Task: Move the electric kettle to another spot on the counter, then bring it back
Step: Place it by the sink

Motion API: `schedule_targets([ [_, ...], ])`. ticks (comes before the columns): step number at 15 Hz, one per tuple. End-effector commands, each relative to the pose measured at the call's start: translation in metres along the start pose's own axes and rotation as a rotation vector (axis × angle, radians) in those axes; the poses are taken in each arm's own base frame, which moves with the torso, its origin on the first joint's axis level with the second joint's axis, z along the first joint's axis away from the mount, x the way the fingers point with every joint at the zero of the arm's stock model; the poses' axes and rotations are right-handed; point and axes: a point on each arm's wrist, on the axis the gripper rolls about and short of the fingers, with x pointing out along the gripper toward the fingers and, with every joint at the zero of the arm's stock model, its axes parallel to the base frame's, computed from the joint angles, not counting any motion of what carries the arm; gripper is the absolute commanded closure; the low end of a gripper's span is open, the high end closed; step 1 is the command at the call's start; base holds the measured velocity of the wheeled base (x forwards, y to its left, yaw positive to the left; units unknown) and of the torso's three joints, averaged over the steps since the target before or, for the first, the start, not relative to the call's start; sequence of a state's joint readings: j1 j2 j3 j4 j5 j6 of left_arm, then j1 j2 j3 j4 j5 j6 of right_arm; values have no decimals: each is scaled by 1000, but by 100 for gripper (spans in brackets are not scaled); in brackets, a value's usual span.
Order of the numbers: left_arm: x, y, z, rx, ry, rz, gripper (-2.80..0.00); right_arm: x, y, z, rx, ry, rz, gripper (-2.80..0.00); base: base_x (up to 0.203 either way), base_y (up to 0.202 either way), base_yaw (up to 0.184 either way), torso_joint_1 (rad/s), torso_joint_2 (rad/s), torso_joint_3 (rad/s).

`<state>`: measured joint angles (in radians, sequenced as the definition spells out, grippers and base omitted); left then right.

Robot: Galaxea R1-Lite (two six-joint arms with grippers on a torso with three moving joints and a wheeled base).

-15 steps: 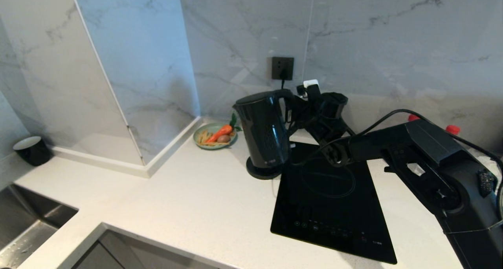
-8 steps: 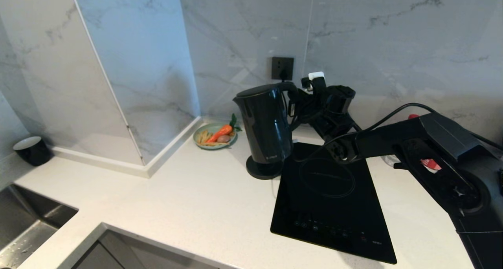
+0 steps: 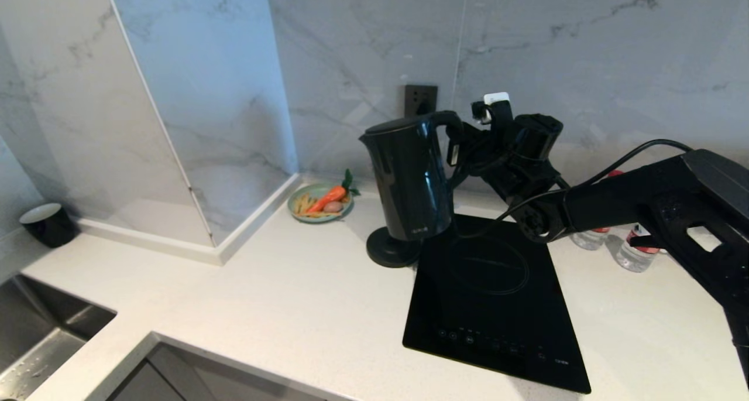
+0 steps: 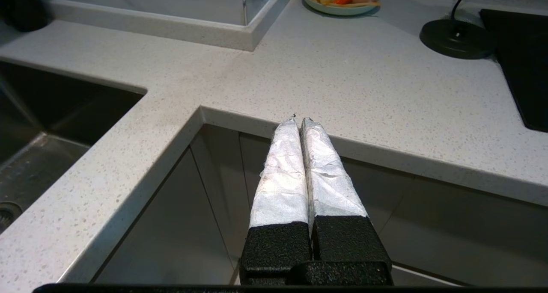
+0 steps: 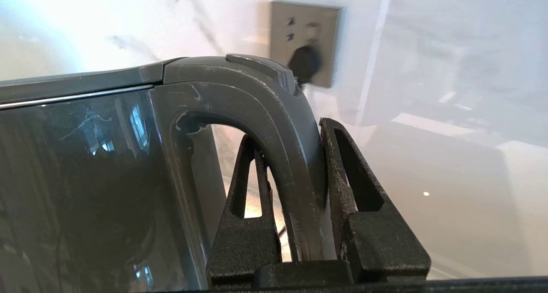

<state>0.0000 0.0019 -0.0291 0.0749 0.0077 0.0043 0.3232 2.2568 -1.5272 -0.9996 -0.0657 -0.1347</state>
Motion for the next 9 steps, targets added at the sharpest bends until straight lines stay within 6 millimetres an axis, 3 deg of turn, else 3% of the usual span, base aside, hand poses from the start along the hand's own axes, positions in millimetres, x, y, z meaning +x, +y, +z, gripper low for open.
schedule_targets([
  [1, 0, 0, 0, 0, 0, 0, 0, -13, -11, 16, -5, -19, -18, 0, 0, 0, 0, 0, 0, 0],
  [9, 0, 0, 0, 0, 0, 0, 0, -59, -59, 25, -36, -1, -109, 0, 0, 0, 0, 0, 0, 0],
])
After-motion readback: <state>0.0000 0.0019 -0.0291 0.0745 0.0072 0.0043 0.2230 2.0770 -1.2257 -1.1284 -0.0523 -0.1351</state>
